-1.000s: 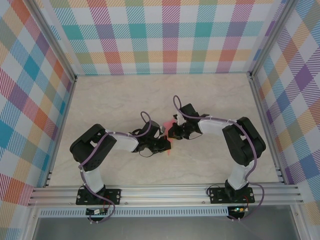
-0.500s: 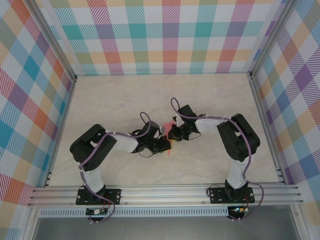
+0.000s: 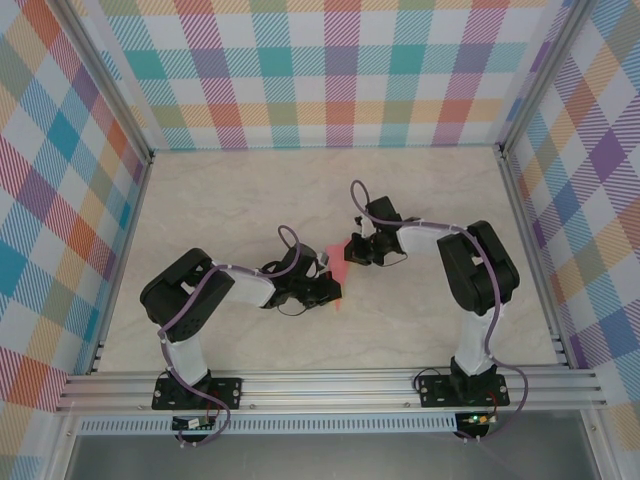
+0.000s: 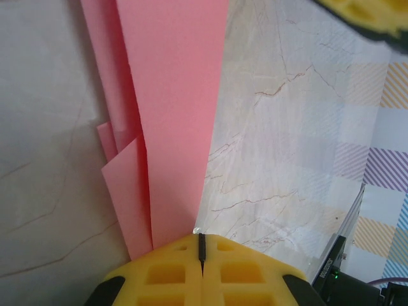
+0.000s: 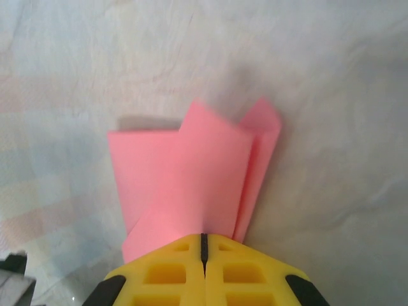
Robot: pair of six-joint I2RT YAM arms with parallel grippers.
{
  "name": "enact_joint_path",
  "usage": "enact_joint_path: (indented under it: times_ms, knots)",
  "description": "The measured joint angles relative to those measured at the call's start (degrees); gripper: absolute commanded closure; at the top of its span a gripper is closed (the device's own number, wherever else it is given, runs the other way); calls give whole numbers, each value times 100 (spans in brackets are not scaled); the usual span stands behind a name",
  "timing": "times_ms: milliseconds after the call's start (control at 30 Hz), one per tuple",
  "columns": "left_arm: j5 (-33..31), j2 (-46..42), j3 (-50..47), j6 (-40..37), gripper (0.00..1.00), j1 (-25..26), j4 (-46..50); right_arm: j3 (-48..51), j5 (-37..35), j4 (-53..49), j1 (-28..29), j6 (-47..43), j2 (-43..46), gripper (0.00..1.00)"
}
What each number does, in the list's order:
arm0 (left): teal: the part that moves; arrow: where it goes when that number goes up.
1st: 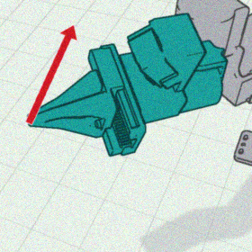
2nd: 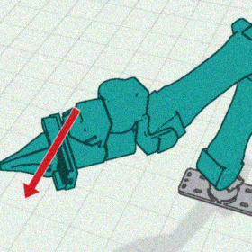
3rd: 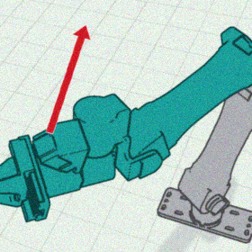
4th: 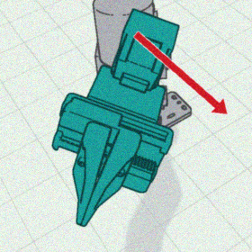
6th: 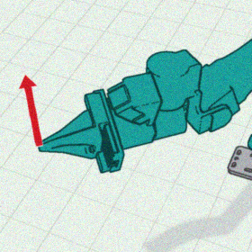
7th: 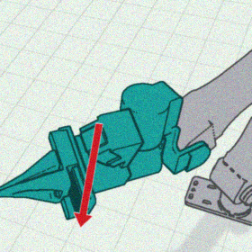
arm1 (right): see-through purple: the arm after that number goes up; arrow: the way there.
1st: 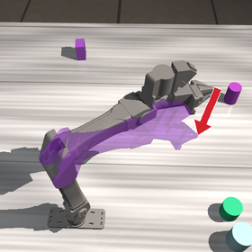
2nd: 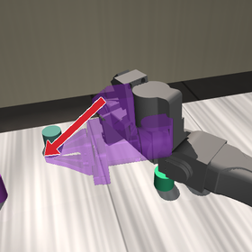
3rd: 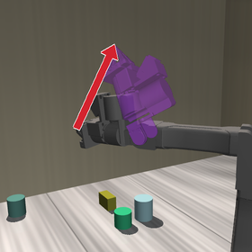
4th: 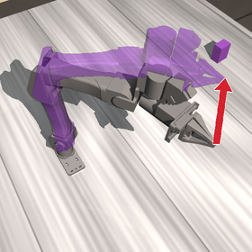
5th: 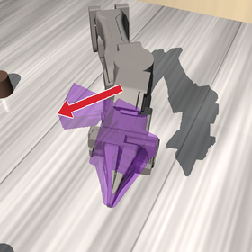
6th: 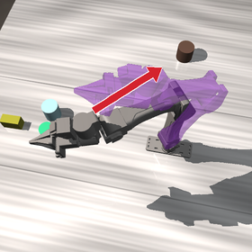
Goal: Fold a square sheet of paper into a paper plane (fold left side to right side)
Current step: Fold the wing for the fifth time at the center of the table.
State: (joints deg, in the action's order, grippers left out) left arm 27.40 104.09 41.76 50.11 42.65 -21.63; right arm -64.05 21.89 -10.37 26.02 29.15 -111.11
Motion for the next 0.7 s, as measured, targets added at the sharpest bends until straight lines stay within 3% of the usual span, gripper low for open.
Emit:
enact_joint_path:
  times_ms: [700]
  knots:
    - [-2,0,-114,24,100,0,-251,-1163,-83,-426,-503,-271,-745,94]
